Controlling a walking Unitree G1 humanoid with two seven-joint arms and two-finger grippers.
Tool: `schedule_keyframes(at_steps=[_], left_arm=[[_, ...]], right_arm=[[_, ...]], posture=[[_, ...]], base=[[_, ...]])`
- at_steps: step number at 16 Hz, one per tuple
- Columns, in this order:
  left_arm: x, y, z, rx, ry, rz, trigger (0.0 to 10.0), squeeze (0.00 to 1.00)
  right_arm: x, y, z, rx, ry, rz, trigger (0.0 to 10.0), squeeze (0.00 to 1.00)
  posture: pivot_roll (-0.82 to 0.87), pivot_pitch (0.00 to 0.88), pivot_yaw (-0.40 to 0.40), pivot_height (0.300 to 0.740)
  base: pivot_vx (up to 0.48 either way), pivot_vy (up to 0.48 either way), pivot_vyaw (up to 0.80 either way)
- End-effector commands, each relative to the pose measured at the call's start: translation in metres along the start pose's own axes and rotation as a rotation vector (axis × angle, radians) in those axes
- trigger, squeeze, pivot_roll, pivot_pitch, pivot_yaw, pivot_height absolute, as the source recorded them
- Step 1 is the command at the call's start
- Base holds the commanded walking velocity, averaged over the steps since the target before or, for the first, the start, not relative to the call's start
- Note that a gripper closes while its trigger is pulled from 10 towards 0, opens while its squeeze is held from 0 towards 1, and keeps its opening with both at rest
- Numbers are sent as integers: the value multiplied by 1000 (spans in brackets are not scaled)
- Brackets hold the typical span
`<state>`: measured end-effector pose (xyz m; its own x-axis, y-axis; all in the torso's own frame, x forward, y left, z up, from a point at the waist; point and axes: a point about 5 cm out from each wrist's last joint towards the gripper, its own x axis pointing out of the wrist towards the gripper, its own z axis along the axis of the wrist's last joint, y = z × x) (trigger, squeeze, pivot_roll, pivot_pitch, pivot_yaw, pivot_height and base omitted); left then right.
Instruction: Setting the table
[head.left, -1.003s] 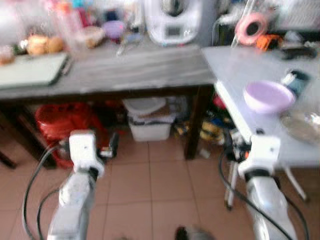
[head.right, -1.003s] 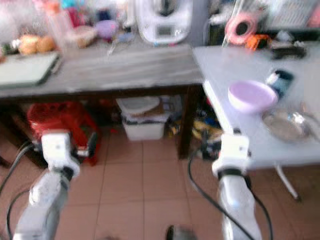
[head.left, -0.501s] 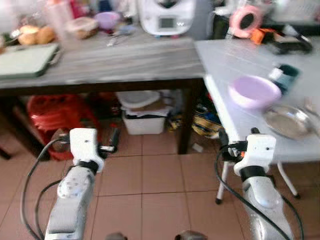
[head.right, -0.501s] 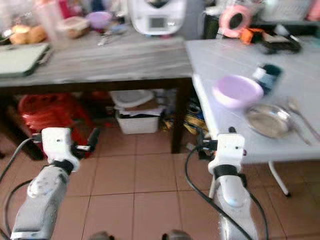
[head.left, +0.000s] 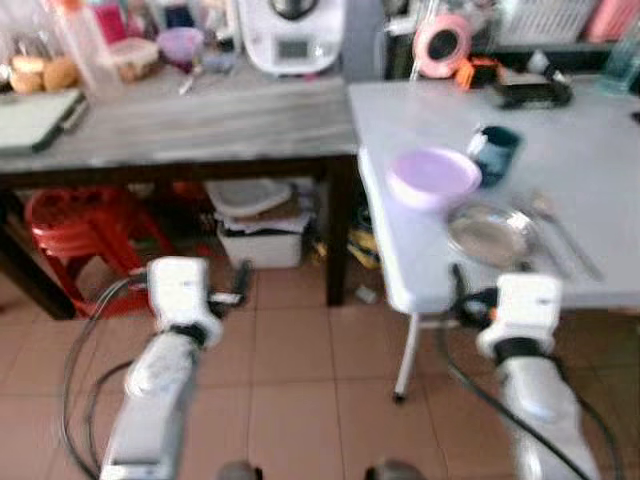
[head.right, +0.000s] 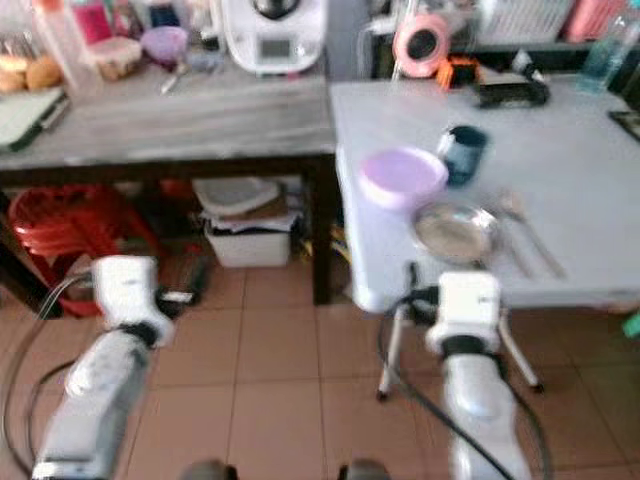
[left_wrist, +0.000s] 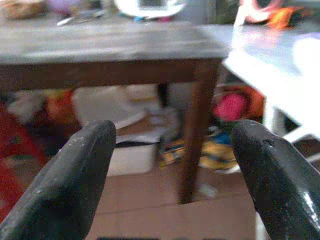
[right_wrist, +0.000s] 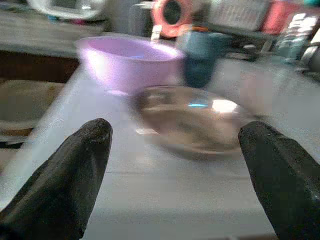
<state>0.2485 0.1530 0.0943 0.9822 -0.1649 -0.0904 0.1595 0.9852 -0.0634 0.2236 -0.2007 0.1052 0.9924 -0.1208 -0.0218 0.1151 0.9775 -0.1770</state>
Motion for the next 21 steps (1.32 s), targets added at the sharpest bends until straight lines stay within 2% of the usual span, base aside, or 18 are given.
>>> schedule_keyframes(at_steps=[1, 3, 5, 10, 13, 21], left_arm=[[-1, 10, 4, 38, -13, 41, 10000, 0], [0, 10, 7, 78, -38, 59, 10000, 0], [1, 11, 9, 64, -80, 97, 10000, 0], [2, 5, 7, 40, -61, 26, 10000, 0], [1, 3, 8, 36, -66, 6, 10000, 0], [2, -1, 8, 29, -73, -29, 10000, 0]], right_arm=[[1, 7, 4, 17, -16, 25, 10000, 0], [2, 10, 3, 0, -7, 24, 10000, 0], [4, 10, 1, 10, -7, 16, 10000, 0], [4, 14, 0, 6, -6, 38, 10000, 0], [1, 15, 1, 40, -13, 49, 10000, 0], [3, 13, 3, 4, -32, 47, 10000, 0]], posture=[[-32, 0, 16, 740], [-32, 0, 17, 740], [-33, 0, 15, 740], [-38, 0, 21, 740], [-37, 0, 22, 740], [-37, 0, 20, 740]], base=[[0, -356, 0], [0, -171, 0], [0, 0, 0], [0, 0, 0], [0, 0, 0], [319, 0, 0]])
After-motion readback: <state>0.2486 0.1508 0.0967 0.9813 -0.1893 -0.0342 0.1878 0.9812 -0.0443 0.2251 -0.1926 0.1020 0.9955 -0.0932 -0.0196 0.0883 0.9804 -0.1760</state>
